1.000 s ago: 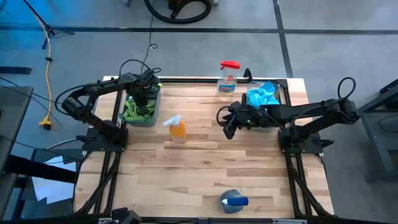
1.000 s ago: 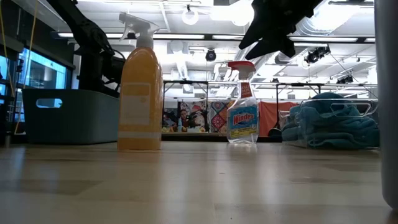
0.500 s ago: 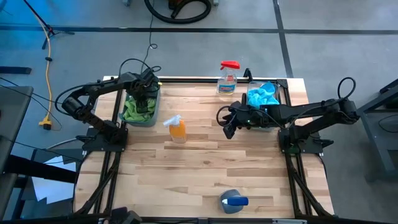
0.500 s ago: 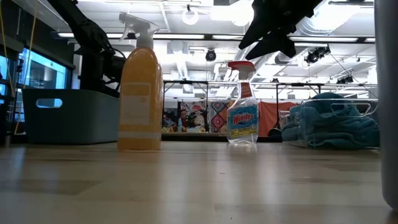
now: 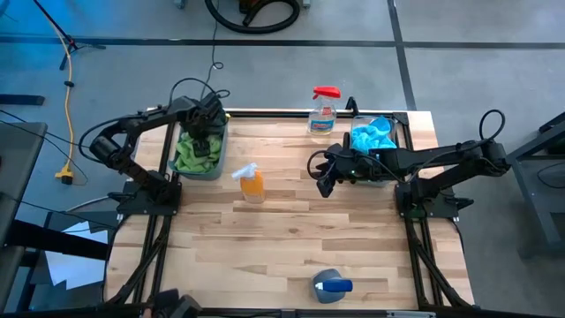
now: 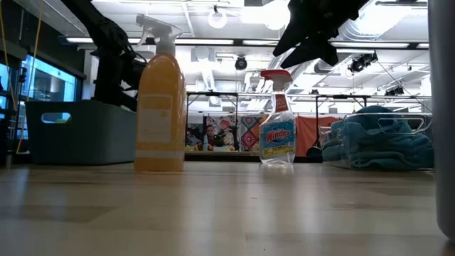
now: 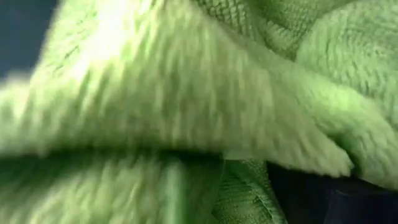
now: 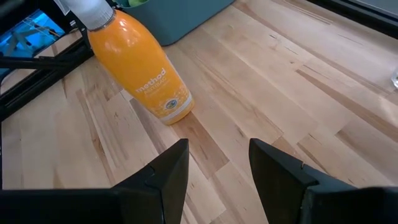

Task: Sort microfiber towel by color & place in baskets
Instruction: Put the green microfiber towel into the green bin, then return to Home Position

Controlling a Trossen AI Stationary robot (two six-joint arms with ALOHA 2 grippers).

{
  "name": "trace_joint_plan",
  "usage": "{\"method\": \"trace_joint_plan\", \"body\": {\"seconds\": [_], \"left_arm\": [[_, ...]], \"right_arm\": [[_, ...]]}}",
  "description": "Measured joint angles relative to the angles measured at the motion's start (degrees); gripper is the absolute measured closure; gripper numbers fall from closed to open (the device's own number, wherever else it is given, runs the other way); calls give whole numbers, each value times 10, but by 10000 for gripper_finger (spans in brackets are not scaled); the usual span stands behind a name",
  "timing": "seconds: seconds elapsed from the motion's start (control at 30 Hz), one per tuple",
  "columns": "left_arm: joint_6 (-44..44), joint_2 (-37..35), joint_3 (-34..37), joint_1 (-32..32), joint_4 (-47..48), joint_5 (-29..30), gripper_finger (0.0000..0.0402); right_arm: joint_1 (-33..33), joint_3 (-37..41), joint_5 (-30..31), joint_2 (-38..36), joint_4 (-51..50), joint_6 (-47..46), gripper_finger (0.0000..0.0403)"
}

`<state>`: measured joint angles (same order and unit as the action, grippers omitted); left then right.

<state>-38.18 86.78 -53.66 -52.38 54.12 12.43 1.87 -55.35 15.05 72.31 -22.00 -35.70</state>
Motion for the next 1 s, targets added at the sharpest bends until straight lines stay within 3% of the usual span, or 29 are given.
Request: {"method": "trace_joint_plan", "body": {"seconds": [0.43,0.8,1.0], "left_arm": [[3,-6,-126,0,122,0,144],[32,-76,-184,0,125,0,144],[122,-149,-203,4,106,-79,144]], "right_arm": [[0,0,0,0,0,30,237],[0,0,-3,0,0,41,237],[0,0,-5,0,4,46,237]]}}
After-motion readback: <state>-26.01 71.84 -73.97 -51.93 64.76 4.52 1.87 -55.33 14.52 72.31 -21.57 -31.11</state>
